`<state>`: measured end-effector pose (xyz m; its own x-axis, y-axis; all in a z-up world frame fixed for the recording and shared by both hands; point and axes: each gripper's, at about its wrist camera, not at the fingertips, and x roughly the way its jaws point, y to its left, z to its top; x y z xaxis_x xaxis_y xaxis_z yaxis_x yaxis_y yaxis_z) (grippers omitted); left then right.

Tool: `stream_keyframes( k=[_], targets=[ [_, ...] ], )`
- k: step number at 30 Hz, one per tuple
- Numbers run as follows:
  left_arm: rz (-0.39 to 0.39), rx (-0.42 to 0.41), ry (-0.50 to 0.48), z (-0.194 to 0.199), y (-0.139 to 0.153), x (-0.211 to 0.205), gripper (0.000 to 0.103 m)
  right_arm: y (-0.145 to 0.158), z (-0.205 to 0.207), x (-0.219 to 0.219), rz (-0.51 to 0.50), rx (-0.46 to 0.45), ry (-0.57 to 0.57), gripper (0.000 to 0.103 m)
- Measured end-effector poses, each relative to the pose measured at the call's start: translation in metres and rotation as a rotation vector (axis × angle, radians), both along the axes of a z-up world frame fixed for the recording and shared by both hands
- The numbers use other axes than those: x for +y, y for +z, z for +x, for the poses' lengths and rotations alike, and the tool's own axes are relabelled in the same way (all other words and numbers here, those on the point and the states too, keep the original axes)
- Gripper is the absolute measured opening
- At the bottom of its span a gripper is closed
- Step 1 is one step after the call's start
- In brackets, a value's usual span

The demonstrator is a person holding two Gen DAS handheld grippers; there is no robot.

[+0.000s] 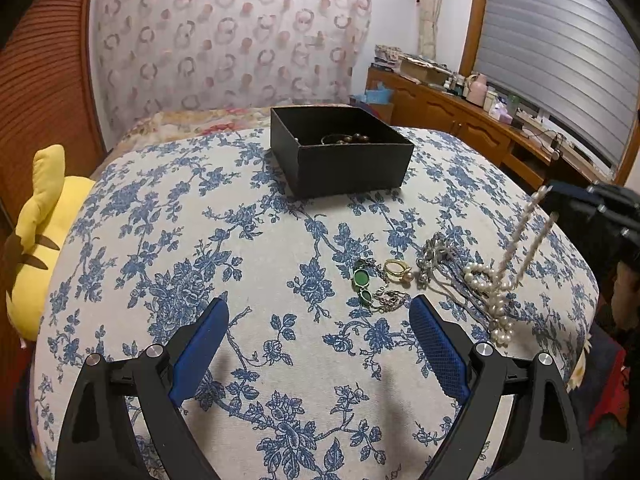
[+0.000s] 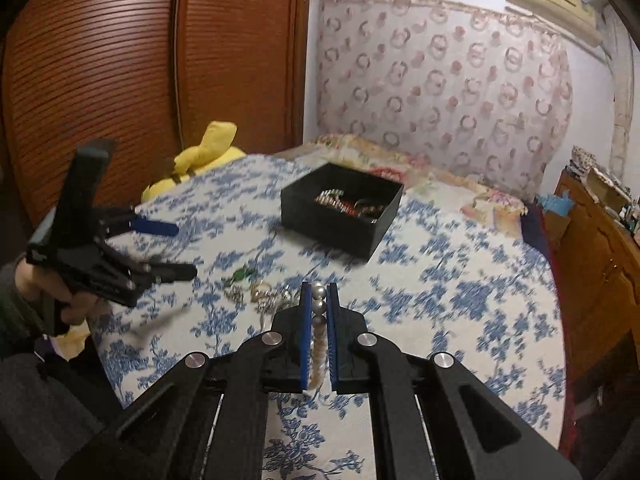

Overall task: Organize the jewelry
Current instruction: 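Grasp the green jade pendant with the left gripper while the right grasps a long pearl necklace, then carry the jade pendant and pearl necklace into the black box and open both grippers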

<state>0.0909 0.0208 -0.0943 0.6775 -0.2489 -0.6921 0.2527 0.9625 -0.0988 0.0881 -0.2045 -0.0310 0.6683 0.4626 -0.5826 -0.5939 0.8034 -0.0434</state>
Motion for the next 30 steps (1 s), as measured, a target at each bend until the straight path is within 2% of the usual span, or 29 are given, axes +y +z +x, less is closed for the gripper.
stream_keyframes(
  k=[5,6,10,16,23,24,27,28,30],
  targets=[
    [-0.018,0.002,-0.018,0.001,-0.001,-0.001,0.088,0.018,-0.001,-0.009,0.015,-0.047,-0.024,0.008],
    [-0.022,0.002,-0.023,0.003,-0.001,-0.001,0.086,0.023,-0.001,-0.011,0.019,-0.058,-0.030,0.008],
    [-0.032,0.024,-0.049,0.012,-0.002,-0.005,0.064,0.038,-0.001,-0.017,0.025,-0.093,-0.044,0.008],
    [-0.011,0.067,-0.096,0.030,-0.009,-0.020,0.041,0.058,0.002,-0.023,0.031,-0.142,-0.057,0.008],
    [0.027,0.097,-0.120,0.044,-0.018,-0.036,0.028,0.071,0.005,-0.023,0.036,-0.170,-0.056,0.008],
    [0.025,0.101,-0.121,0.045,-0.018,-0.036,0.023,0.071,0.006,-0.022,0.036,-0.170,-0.055,0.008],
    [0.038,0.098,-0.116,0.049,-0.019,-0.038,0.017,0.069,0.008,-0.020,0.036,-0.163,-0.051,0.008],
    [0.044,0.097,-0.118,0.050,-0.019,-0.039,0.010,0.068,0.009,-0.020,0.037,-0.158,-0.049,0.008],
    [0.053,0.099,-0.129,0.051,-0.018,-0.040,0.011,0.065,0.011,-0.019,0.038,-0.148,-0.047,0.008]
  ],
)
